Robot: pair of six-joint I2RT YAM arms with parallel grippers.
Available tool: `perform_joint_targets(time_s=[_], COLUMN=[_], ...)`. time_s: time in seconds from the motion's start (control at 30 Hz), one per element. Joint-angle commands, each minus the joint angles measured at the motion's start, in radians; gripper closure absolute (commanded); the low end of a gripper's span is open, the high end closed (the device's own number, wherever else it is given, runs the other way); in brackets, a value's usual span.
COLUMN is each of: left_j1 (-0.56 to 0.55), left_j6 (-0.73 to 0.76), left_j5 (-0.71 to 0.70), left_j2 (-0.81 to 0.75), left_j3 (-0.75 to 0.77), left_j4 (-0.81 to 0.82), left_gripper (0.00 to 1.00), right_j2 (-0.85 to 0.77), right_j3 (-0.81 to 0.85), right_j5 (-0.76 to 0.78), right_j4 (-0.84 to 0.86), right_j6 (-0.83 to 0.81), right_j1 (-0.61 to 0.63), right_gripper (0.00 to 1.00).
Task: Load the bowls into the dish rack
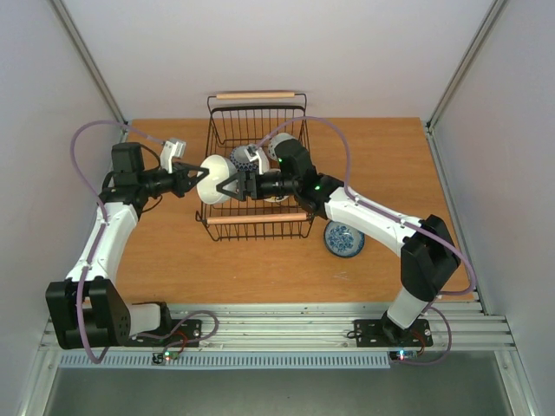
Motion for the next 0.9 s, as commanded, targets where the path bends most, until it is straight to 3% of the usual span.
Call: perform_joint_targets(time_s=[0.0,0.03,0.07,0.27,0.37,0.43,0.57,0.73,0.87], left_j1=[0.002,0.002,0.002,0.002,0.002,0.002,0.002,0.002,0.002], left_j6=[-0.011,-0.012,-0.012,-0.017,-0.023,-0.028,-0.037,-0.044,-0.044], left_j5=[0.077,0.071,0.060,-0.030,-0.084,-0.115,-0.168,-0.198,-0.199], left_j2=[-0.018,-0.019,-0.021,-0.023,-0.025,-0.028,-0.044,-0.075,-0.082], left_j3=[0.007,0.006,0.006,0.004,0.006,0.006,-0.003,-0.024,-0.028], left_j4=[0.057,0.058,0.057,0.059,0.060,0.059,0.071,0.105,0.108], left_gripper=[0.99,1.00,0.99,0.98,0.79,0.55,0.31,0.16,0.13], right_j2=[-0.020,-0.023,-0.023,-0.025,-0.008,0.020,0.073,0.136,0.188], right_j3=[0.007,0.018,0.033,0.124,0.214,0.285,0.384,0.443,0.459], right_j5=[0.018,0.033,0.051,0.160,0.264,0.338,0.531,0.623,0.681], right_j4=[0.018,-0.002,-0.047,-0.238,-0.378,-0.493,-0.618,-0.658,-0.658], right_j6=[-0.033,-0.049,-0.069,-0.231,-0.350,-0.432,-0.543,-0.678,-0.803], right_j1=[-0.010,-0.011,-0.011,-0.010,-0.011,-0.010,-0.009,-0.009,-0.009], right_gripper=[0.86,0.96,0.98,0.99,0.99,0.99,0.99,0.99,0.99])
